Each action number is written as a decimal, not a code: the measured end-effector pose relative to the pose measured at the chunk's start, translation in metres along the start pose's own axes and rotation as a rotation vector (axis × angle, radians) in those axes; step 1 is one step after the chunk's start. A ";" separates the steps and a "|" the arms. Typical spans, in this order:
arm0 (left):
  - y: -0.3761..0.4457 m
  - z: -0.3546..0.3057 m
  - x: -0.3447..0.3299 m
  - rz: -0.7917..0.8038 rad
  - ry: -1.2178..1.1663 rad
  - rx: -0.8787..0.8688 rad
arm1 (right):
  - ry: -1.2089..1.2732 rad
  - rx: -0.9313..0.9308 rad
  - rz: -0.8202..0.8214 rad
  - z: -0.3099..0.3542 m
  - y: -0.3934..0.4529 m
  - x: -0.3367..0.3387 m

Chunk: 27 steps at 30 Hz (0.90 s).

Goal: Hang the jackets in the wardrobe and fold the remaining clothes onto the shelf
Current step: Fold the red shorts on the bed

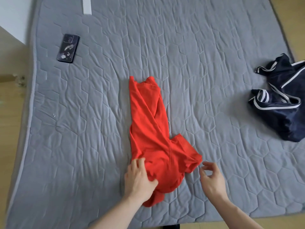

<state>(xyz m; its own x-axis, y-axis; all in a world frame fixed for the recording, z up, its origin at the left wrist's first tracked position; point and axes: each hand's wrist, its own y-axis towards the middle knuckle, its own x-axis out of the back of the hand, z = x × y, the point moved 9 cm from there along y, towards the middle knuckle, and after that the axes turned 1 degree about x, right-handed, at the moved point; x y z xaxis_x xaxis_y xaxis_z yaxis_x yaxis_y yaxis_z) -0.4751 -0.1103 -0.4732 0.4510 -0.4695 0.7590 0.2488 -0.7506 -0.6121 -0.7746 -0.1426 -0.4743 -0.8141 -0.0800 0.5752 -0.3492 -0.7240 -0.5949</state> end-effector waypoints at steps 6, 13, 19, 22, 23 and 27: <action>-0.019 0.013 -0.019 0.068 0.033 -0.189 | -0.039 0.048 0.092 0.015 0.001 -0.044; -0.030 0.002 -0.062 0.353 -0.101 -0.243 | -0.200 0.109 0.140 0.037 0.009 -0.064; 0.043 0.001 0.003 0.129 -0.380 -0.095 | -0.346 0.221 0.117 0.065 0.019 -0.062; 0.094 -0.003 0.058 -0.071 -0.458 -0.065 | -0.300 0.337 0.102 0.098 0.027 -0.071; 0.110 -0.004 0.074 -0.099 -0.450 -0.059 | -0.255 0.366 0.097 0.113 0.032 -0.077; 0.166 0.000 0.119 -0.209 -0.377 -0.019 | -0.149 0.417 0.147 0.168 0.059 -0.124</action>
<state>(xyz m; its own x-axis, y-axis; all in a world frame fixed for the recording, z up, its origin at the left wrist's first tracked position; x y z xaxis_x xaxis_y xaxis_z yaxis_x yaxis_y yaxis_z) -0.3798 -0.2911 -0.4847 0.6749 -0.1064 0.7302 0.3542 -0.8215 -0.4470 -0.6165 -0.2904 -0.4864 -0.7547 -0.2777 0.5944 0.0063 -0.9090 -0.4167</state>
